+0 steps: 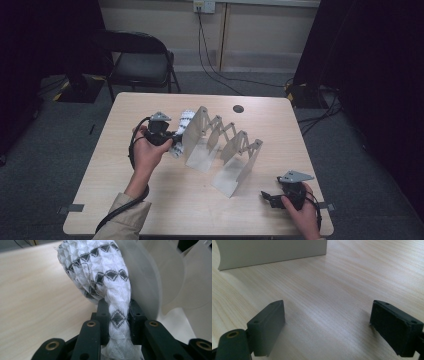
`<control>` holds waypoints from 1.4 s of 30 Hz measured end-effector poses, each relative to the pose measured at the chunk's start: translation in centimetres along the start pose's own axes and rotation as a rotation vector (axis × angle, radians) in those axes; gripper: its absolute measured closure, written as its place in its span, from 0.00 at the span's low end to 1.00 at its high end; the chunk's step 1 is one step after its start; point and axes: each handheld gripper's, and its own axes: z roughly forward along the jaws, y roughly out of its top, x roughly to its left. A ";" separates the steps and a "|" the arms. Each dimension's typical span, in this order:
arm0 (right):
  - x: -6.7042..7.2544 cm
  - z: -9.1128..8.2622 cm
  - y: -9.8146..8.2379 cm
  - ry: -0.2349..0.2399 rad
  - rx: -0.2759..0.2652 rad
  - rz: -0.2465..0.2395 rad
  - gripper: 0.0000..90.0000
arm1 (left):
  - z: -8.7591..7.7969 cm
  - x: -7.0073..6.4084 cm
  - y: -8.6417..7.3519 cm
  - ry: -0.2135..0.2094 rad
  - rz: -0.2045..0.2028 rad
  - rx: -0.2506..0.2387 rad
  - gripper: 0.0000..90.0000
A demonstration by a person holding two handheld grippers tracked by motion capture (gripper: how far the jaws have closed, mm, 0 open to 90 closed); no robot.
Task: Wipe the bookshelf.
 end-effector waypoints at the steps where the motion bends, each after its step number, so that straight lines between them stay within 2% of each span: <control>1: 0.0 0.0 0.0 0.000 0.000 0.000 0.13 | 0.3 0.1 -0.4 -0.002 -0.003 0.009 0.84; 9: 0.0 0.0 0.0 0.000 0.000 0.000 0.13 | 2.4 0.5 -2.6 -0.002 -0.019 0.066 0.84; 11: 0.0 0.0 0.0 0.000 0.000 0.000 0.13 | 3.2 0.5 -3.2 -0.001 -0.040 0.071 0.84; 20: 0.0 0.0 0.0 0.000 0.000 -0.001 0.13 | 5.2 1.1 -5.6 0.002 -0.038 0.136 0.83; 22: 0.0 0.0 0.0 0.000 0.000 0.000 0.13 | 5.4 1.2 -6.0 0.001 -0.046 0.132 0.83; 24: 0.0 0.0 0.0 0.000 0.000 -0.001 0.13 | 5.4 1.2 -6.0 0.004 -0.034 0.140 0.83; 26: 0.0 0.0 0.0 0.000 0.000 0.000 0.13 | 5.0 1.3 -5.7 0.017 -0.049 0.145 0.83; 29: 0.0 0.0 0.0 0.000 0.000 0.000 0.13 | 4.1 1.5 -4.7 0.033 -0.050 0.116 0.83; 30: 0.0 0.0 0.0 0.000 0.000 -0.001 0.13 | 3.7 1.6 -4.3 0.039 -0.034 0.109 0.83; 31: 0.0 0.0 0.0 0.000 0.000 0.000 0.13 | 3.3 1.5 -3.7 0.041 -0.039 0.092 0.83; 33: 0.0 0.0 0.0 0.000 0.000 0.000 0.13 | 2.4 1.4 -2.4 0.048 -0.019 0.060 0.83; 36: 0.0 0.0 0.0 0.000 0.000 -0.001 0.13 | 1.1 1.1 -0.3 0.054 0.014 -0.003 0.83; 42: 0.0 0.0 0.0 0.000 0.000 -0.001 0.13 | -0.1 0.8 3.4 0.039 0.053 -0.058 0.82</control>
